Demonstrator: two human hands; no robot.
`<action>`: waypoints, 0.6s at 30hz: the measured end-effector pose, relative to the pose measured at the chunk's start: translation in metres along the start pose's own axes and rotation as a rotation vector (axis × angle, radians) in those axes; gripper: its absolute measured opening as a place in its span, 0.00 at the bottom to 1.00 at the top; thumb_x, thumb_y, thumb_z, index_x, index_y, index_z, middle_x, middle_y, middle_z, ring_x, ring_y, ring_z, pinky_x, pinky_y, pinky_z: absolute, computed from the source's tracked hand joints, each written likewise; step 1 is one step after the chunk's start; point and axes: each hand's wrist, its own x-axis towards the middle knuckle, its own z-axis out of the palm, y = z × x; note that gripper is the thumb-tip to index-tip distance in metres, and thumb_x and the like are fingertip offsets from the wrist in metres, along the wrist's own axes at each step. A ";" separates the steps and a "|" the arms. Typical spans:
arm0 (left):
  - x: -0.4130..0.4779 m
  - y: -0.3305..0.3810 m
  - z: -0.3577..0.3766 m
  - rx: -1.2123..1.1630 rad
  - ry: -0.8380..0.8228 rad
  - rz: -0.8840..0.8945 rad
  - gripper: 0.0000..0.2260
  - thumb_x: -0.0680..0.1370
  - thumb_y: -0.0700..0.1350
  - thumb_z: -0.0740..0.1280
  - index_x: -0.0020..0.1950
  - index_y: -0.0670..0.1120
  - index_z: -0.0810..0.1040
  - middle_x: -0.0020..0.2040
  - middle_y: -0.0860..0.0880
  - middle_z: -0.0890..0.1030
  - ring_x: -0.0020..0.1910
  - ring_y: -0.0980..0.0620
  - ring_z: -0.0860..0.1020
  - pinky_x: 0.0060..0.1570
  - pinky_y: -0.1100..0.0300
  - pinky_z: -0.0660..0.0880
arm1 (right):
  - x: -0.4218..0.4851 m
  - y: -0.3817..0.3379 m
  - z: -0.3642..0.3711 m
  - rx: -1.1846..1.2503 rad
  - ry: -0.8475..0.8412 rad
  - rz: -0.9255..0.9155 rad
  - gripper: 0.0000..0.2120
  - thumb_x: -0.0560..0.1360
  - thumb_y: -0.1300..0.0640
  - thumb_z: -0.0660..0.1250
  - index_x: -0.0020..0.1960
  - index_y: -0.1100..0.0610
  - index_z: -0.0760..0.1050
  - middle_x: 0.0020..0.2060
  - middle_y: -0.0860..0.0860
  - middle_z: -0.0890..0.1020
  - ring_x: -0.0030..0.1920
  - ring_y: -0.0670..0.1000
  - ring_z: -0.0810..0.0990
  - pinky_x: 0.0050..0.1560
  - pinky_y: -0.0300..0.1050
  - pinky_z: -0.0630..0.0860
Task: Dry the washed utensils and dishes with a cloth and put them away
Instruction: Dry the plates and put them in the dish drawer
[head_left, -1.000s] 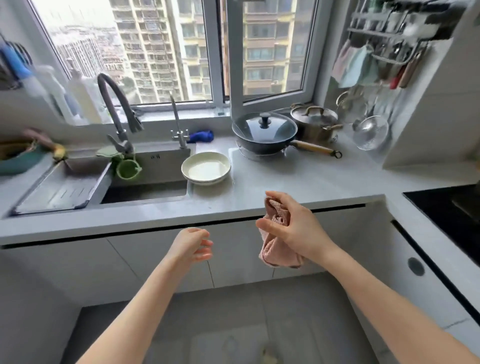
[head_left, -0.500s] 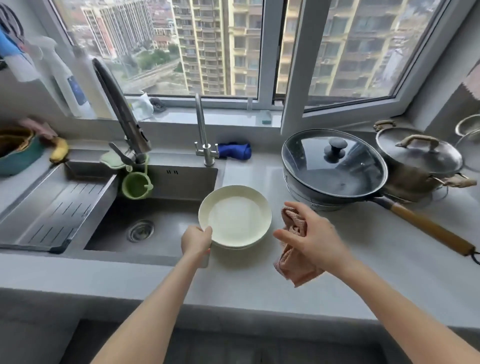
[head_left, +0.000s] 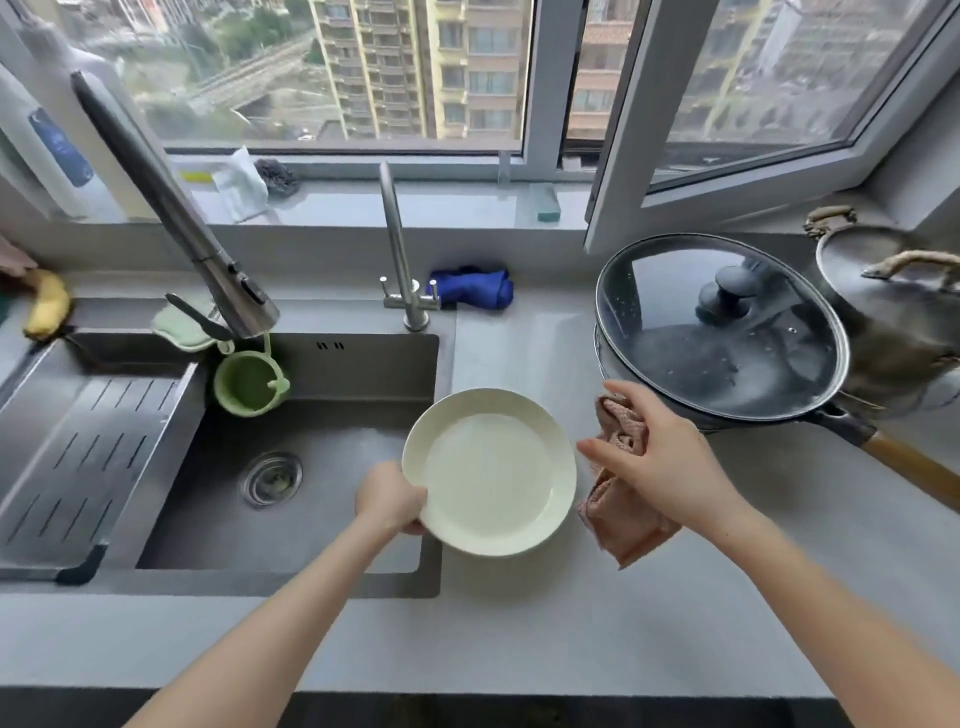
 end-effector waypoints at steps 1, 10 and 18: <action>0.000 0.002 -0.004 -0.076 -0.019 0.004 0.08 0.70 0.32 0.60 0.37 0.44 0.74 0.36 0.44 0.81 0.35 0.41 0.82 0.36 0.50 0.82 | 0.001 -0.001 0.000 -0.008 0.009 0.008 0.31 0.68 0.48 0.75 0.68 0.45 0.68 0.60 0.45 0.78 0.62 0.48 0.75 0.60 0.40 0.67; -0.004 0.010 -0.044 -0.397 -0.317 -0.097 0.15 0.72 0.28 0.56 0.55 0.37 0.74 0.44 0.40 0.81 0.35 0.44 0.82 0.30 0.55 0.81 | -0.002 -0.010 0.004 -0.033 0.072 0.050 0.31 0.69 0.47 0.74 0.69 0.46 0.67 0.62 0.47 0.78 0.64 0.51 0.74 0.64 0.47 0.68; -0.009 0.045 -0.075 -0.382 -0.169 0.021 0.04 0.70 0.33 0.60 0.42 0.40 0.69 0.36 0.42 0.73 0.31 0.43 0.76 0.31 0.55 0.79 | -0.004 -0.021 0.005 -0.034 0.109 0.038 0.31 0.68 0.46 0.74 0.68 0.46 0.68 0.60 0.46 0.78 0.63 0.50 0.74 0.62 0.46 0.68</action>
